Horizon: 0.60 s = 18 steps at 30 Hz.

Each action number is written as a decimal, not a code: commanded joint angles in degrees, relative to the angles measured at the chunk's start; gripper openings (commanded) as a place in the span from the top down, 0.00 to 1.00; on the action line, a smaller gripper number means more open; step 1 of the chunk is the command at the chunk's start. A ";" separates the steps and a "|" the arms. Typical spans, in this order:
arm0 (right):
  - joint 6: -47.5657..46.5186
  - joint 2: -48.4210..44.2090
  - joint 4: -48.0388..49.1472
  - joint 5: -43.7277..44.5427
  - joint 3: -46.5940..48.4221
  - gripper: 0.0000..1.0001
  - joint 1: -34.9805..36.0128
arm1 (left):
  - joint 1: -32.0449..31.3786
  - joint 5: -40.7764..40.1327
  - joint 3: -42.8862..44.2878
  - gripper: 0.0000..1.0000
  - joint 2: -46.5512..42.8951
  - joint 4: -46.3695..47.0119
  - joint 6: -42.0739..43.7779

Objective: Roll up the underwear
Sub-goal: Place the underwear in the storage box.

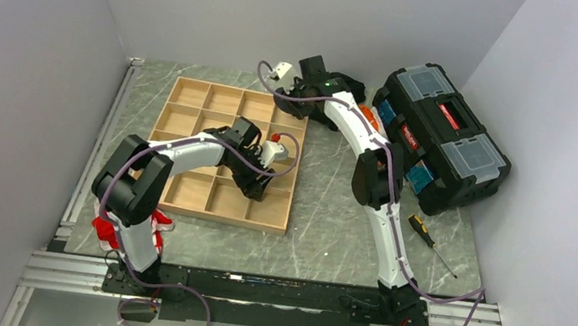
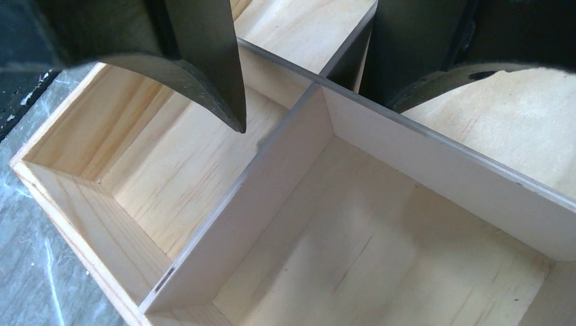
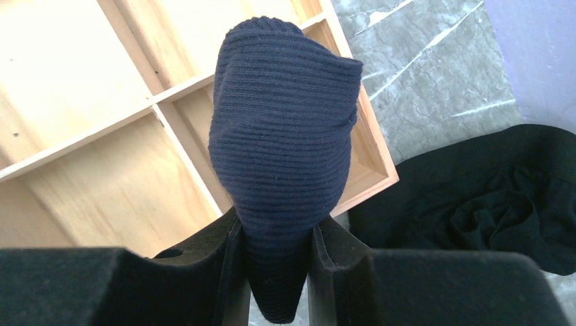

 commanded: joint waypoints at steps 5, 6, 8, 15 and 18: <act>-4.18 5.89 -1.05 6.84 6.63 1.00 0.68 | -1.62 5.34 -2.38 0.33 -2.37 -2.14 -0.15; -4.54 6.27 -0.93 7.25 6.55 1.00 0.81 | -1.65 5.47 -2.53 0.32 -2.41 -2.02 -0.07; -5.41 7.19 -0.88 8.39 6.77 1.00 1.08 | -1.64 5.76 -2.61 0.32 -2.42 -1.86 -0.15; -8.42 10.10 -3.65 10.39 8.63 1.00 1.10 | -1.60 6.26 -2.82 0.32 -3.16 -1.62 -0.16; -10.20 11.32 -5.28 11.02 9.95 1.00 1.32 | -1.63 6.43 -2.84 0.32 -3.37 -1.48 -0.21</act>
